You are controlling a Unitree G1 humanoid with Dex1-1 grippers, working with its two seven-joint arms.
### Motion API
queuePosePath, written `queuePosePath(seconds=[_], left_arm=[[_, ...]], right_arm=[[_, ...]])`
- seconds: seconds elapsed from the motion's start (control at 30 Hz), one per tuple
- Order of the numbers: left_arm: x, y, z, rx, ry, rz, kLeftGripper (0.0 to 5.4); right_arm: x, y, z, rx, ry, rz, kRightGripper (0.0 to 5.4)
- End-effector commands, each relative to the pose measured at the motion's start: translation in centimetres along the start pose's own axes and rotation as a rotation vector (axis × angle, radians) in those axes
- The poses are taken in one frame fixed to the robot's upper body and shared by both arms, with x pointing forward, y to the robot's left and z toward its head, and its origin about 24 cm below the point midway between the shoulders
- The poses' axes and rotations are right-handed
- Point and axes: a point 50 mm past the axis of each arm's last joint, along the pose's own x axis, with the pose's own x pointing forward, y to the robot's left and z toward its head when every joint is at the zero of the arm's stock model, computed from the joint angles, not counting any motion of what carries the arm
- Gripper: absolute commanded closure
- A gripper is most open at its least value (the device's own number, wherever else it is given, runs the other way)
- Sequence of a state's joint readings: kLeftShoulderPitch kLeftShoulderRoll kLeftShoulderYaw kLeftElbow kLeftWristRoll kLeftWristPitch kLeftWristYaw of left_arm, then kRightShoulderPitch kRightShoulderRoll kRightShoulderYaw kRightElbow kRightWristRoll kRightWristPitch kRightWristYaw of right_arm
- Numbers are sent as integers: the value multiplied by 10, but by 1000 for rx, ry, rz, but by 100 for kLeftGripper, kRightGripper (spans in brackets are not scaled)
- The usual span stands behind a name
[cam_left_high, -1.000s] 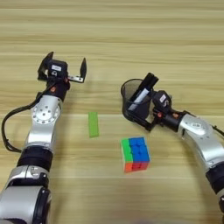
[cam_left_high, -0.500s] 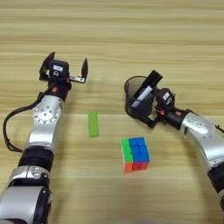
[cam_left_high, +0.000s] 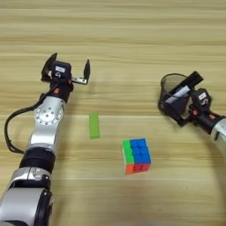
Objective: Move the objects on the table
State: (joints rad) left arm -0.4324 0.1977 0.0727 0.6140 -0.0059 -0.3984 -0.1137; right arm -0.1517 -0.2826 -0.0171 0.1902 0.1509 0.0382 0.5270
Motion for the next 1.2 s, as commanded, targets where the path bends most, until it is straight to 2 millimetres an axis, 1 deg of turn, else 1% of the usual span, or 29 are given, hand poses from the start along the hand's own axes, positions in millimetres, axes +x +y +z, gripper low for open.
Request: queuePosePath(seconds=[0.03, 0.2, 0.43, 0.47, 0.57, 1.0, 1.2], left_arm=[[4, -2, 1, 5, 2, -7, 0], [4, -1, 1, 6, 3, -8, 0], [4, 0, 1, 7, 3, -8, 0], [4, 0, 1, 7, 3, -8, 0], [4, -1, 0, 7, 4, -8, 0], [4, -1, 0, 7, 4, -8, 0], [4, -1, 0, 7, 3, -8, 0]], right_arm=[[-11, -1, 1, 14, -2, -76, 60], [-21, -5, -9, 14, 48, -161, 60], [-21, -4, -13, 21, 62, -170, 60], [-21, -4, -13, 21, 62, -168, 31], [-21, -3, -14, 21, 63, -164, 5], [-20, -2, -11, 3, 43, -165, 5], [-30, 0, -11, -7, 46, -165, 5]])
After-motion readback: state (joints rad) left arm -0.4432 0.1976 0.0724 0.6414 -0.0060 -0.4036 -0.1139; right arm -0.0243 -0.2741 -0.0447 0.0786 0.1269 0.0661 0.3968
